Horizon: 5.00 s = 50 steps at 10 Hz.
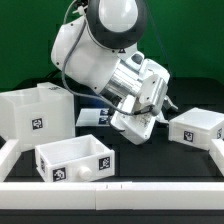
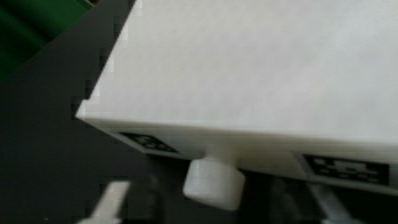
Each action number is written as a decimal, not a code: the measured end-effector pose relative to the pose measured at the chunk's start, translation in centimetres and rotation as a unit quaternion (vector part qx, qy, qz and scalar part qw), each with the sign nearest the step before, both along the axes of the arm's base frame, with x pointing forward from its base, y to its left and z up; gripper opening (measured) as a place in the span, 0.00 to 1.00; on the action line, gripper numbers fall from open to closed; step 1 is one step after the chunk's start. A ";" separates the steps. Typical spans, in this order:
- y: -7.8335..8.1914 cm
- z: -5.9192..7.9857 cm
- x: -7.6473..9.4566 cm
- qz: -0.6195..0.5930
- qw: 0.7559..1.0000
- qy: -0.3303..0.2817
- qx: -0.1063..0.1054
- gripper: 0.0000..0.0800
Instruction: Assemble drawer
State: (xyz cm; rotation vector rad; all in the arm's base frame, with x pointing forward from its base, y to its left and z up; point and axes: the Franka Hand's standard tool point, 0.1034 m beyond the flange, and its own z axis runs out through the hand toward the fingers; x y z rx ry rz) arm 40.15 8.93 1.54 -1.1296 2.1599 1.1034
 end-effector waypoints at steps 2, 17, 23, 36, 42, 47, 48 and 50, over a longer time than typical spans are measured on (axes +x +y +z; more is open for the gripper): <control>0.0 0.0 0.0 0.005 1.000 -0.007 0.000 0.52; 1.4 -0.2 0.3 0.070 0.997 -0.031 -0.028 0.81; 2.3 0.0 0.2 0.053 0.997 0.033 -0.036 0.81; 3.1 0.1 0.6 0.112 0.992 -0.022 -0.048 0.81; 3.0 -0.2 1.0 0.161 0.981 -0.086 -0.065 0.81; 3.0 -0.5 1.6 0.109 0.988 -0.036 -0.104 0.81; 2.9 -0.6 1.8 0.106 0.988 -0.040 -0.108 0.81; 2.8 -0.6 1.8 0.103 0.987 -0.045 -0.112 0.81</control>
Offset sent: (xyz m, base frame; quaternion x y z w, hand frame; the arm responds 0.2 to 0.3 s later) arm 0.0000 0.0000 0.0000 0.0000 0.0000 -0.1938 0.9810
